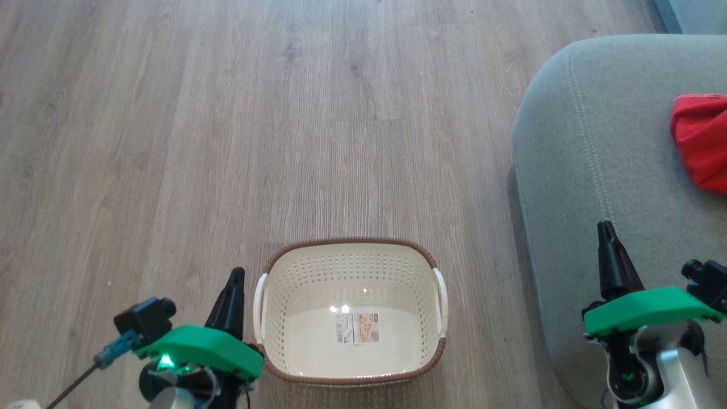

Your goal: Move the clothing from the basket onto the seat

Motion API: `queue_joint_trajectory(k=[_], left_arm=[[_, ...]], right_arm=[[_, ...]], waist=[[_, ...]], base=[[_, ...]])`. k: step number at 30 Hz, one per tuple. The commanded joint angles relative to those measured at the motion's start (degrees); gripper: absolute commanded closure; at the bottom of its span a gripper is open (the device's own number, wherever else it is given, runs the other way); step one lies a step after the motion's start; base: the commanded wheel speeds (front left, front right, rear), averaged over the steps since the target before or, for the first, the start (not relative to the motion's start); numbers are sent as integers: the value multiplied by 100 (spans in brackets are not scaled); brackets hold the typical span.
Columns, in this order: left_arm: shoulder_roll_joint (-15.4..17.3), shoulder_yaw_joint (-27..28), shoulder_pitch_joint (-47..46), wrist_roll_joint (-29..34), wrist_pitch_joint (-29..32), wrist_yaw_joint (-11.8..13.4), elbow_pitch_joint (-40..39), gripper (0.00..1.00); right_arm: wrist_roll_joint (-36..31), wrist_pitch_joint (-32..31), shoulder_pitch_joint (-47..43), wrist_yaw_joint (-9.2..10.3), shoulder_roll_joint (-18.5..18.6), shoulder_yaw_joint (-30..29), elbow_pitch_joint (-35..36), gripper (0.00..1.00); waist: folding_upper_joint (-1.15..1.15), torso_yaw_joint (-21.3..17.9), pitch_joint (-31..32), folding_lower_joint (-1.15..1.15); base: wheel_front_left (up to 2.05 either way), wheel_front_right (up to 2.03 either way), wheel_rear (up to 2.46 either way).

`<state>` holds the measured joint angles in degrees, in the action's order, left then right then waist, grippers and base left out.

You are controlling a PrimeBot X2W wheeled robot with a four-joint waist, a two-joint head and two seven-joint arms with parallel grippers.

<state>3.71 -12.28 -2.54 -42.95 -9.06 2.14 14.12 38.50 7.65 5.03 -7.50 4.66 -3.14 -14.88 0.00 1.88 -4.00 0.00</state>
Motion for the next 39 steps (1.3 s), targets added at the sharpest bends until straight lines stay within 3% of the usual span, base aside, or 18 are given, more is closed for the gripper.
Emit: queue_joint_trajectory(k=[1,39], left_arm=[[64,183,-264,-199,30,-49,-145,100],[98,821,-298,-2488,617,-469,-91,100]], right_arm=[[212,-41,155,0,-2,-7,170,100],[2578,-674,137,1,-83,-162,132,100]], waist=[[0,-5,9,0],[0,-89,180,0]], base=[[0,0,0],[0,0,0]])
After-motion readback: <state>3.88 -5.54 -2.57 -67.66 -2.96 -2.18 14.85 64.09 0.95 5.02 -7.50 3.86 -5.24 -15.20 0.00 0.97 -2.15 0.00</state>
